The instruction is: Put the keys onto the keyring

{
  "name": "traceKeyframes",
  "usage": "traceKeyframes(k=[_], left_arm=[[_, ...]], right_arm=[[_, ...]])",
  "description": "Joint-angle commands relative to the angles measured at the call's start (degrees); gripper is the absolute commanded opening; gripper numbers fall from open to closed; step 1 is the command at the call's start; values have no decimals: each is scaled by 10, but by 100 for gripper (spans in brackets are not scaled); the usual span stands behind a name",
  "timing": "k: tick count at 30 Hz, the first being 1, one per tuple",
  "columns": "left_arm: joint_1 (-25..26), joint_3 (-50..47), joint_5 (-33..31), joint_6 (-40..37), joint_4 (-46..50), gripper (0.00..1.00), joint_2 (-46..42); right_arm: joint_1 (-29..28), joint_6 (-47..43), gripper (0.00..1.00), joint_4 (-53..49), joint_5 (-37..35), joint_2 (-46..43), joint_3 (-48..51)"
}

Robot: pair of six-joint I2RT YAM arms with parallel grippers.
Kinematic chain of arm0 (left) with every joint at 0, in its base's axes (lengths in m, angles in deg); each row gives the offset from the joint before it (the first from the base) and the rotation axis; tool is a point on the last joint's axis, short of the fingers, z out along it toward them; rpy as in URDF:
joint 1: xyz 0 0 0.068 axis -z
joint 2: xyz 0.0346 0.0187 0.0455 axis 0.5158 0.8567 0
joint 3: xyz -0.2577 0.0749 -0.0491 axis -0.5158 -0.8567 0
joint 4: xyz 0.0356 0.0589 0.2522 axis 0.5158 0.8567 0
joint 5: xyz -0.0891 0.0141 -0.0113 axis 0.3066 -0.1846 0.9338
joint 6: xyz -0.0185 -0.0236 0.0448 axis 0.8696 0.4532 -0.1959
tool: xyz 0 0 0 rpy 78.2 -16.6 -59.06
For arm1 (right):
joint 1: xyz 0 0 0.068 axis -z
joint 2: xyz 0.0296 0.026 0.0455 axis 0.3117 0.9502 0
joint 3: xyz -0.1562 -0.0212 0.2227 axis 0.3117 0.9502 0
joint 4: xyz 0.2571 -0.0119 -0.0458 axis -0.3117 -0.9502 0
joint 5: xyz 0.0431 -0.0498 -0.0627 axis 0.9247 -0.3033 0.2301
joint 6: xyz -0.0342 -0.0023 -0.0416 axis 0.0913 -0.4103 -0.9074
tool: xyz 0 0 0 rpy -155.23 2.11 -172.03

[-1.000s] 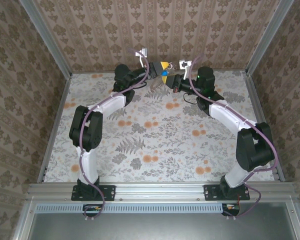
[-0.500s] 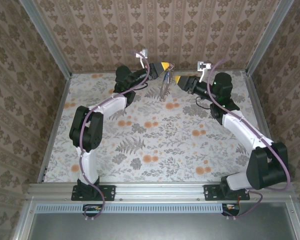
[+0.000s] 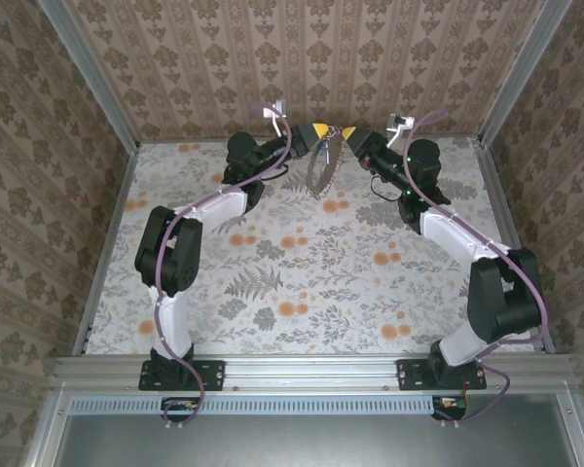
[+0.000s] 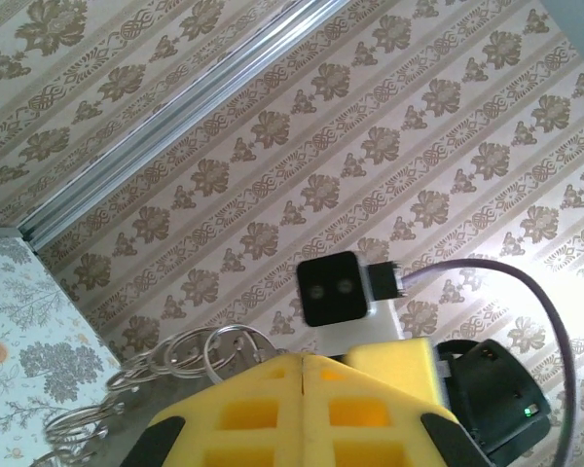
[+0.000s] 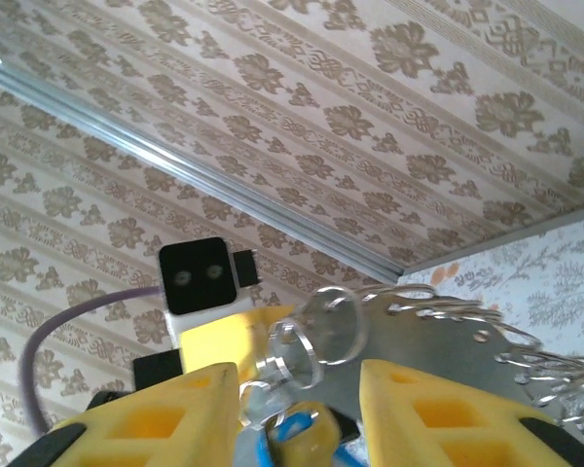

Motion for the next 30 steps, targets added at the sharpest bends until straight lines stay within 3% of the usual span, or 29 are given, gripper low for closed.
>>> traceKeyframes(k=[1, 30], left_arm=[[4, -3, -12, -3, -27, 0, -38], [5, -8, -11, -2, -31, 0, -37]], right_arm=[[-13, 43, 36, 63, -16, 10, -27], [-29, 42, 23, 82, -17, 47, -53]])
